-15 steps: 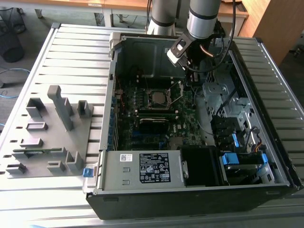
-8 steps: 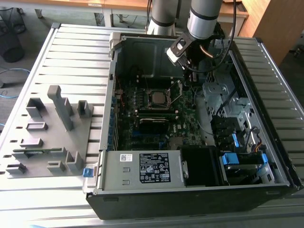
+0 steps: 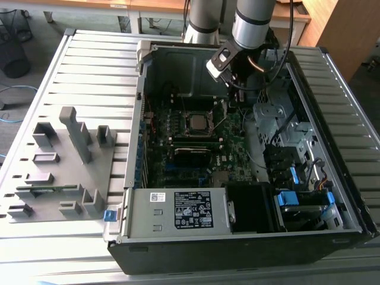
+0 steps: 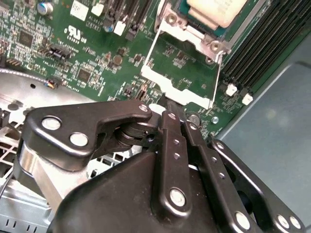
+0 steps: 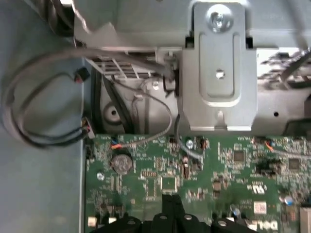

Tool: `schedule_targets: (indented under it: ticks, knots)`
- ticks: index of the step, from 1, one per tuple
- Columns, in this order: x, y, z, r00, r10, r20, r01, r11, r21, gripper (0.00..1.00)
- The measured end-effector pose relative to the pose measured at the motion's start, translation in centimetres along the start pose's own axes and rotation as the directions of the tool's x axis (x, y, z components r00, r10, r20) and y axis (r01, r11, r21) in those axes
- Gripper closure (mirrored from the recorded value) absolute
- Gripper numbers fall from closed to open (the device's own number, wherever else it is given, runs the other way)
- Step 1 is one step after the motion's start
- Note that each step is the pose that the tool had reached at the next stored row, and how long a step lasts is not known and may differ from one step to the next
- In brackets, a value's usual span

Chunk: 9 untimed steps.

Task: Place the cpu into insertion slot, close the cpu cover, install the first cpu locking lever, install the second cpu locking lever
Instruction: 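Close the cpu cover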

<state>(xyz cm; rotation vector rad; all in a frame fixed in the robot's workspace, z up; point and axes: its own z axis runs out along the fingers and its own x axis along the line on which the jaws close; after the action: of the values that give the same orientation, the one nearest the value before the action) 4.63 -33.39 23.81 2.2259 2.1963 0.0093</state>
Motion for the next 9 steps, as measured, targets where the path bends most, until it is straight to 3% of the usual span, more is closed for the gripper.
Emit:
schedule_targets:
  ticks: [9]
  knots:
    - [0.48, -3.2, -0.02, 1.0, 0.0, 0.0001, 0.0, 1.0, -0.0082, 0.9]
